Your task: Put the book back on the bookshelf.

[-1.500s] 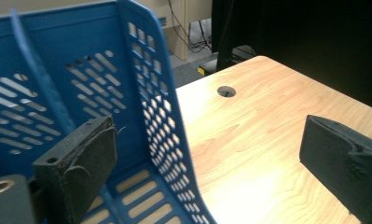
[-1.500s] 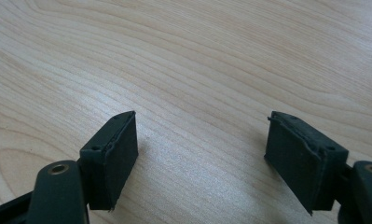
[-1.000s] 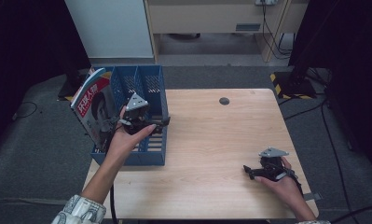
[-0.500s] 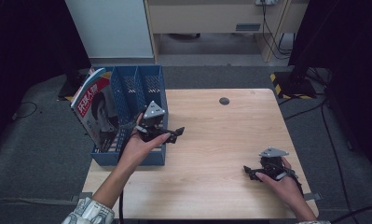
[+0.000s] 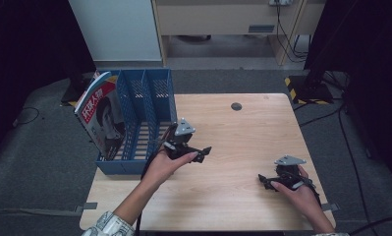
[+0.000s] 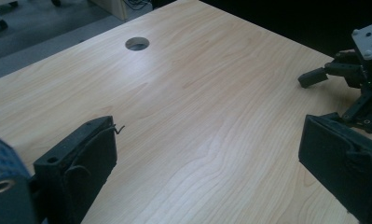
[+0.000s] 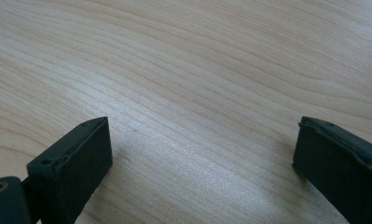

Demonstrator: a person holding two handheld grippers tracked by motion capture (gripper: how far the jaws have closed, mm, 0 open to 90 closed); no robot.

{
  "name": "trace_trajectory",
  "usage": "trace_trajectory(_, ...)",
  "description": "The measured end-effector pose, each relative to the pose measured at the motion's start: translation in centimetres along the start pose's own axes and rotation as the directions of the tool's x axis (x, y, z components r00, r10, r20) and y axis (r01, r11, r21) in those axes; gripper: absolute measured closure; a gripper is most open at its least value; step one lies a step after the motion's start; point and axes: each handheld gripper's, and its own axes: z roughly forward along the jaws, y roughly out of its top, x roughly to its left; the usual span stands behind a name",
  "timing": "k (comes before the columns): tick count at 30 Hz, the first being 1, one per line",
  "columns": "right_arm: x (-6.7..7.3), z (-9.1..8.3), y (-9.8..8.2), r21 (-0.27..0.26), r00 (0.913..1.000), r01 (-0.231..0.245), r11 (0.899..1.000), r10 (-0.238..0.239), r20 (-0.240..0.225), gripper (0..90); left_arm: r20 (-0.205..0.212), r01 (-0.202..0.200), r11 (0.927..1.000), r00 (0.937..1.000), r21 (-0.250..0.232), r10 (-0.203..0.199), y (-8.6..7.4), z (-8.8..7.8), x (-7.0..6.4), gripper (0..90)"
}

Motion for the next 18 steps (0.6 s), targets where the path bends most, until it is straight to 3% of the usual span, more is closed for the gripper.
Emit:
trace_trajectory(7,-0.2,-0.1,-0.1,-0.005,0.9999,0.004,1.000,-0.004,-0.013,5.4,0.025,-0.020,0.9995,0.9995,0.026,0.019,0.1,2.2,-2.2,4.2)
trace_trajectory(11,-0.2,-0.1,-0.2,-0.002,0.9999,0.003,1.000,-0.003,-0.017,5.4,0.039,0.004,1.0000,0.9992,0.003,-0.004,0.2,2.7,-2.5,4.6)
trace_trajectory(18,-0.2,-0.1,-0.2,-0.005,0.9999,0.006,1.000,-0.006,-0.015,5.3,0.043,-0.038,0.9986,0.9984,0.037,0.037,0.0,4.6,-4.2,4.7)
